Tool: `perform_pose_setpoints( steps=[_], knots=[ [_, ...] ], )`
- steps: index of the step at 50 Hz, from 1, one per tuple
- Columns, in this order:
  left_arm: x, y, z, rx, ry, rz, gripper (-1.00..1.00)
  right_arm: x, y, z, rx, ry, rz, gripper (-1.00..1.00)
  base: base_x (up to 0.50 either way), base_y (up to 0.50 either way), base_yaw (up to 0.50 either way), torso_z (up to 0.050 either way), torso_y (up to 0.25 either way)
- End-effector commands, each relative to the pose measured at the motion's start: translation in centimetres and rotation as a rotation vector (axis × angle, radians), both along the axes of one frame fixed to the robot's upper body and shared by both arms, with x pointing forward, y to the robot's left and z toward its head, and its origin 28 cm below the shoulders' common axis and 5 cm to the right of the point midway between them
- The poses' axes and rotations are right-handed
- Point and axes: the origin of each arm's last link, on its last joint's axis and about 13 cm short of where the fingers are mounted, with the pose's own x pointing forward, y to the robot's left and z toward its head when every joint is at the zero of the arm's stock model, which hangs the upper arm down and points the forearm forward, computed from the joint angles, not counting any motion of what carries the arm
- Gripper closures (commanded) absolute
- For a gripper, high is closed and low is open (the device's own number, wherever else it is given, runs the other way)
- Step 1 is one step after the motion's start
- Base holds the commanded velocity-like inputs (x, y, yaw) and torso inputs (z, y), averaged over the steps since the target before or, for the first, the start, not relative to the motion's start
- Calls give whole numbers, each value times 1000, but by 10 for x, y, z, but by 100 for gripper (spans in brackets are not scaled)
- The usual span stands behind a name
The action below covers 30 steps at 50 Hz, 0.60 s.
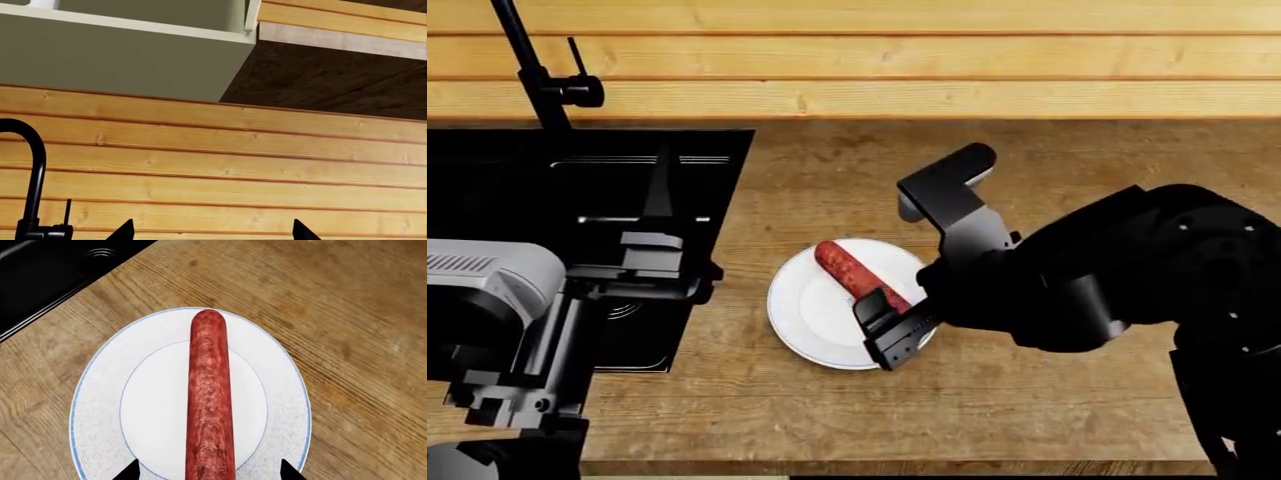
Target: Pick the salami from the plate and place it on the cutting board. Then pick the condiment bottle from the cabinet and place it next to the cutting board.
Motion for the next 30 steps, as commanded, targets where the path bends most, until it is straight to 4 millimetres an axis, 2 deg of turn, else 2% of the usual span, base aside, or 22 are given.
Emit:
perform_pose_setpoints(
  steps=[1,26,27,30],
  knots=[
    [0,0,0,1,1,-2,-100,5,1,-11,6,29,7,-100,0,0,0,0,0],
    [0,0,-1,3,4,-5,-100,9,-2,-27,20,62,-2,-100,0,0,0,0,0],
    [0,0,-1,3,4,-5,-100,9,-2,-26,20,61,-5,100,0,0,0,0,0],
    [0,-1,-1,5,5,-6,-100,8,-2,-26,17,55,-4,100,0,0,0,0,0]
  ],
)
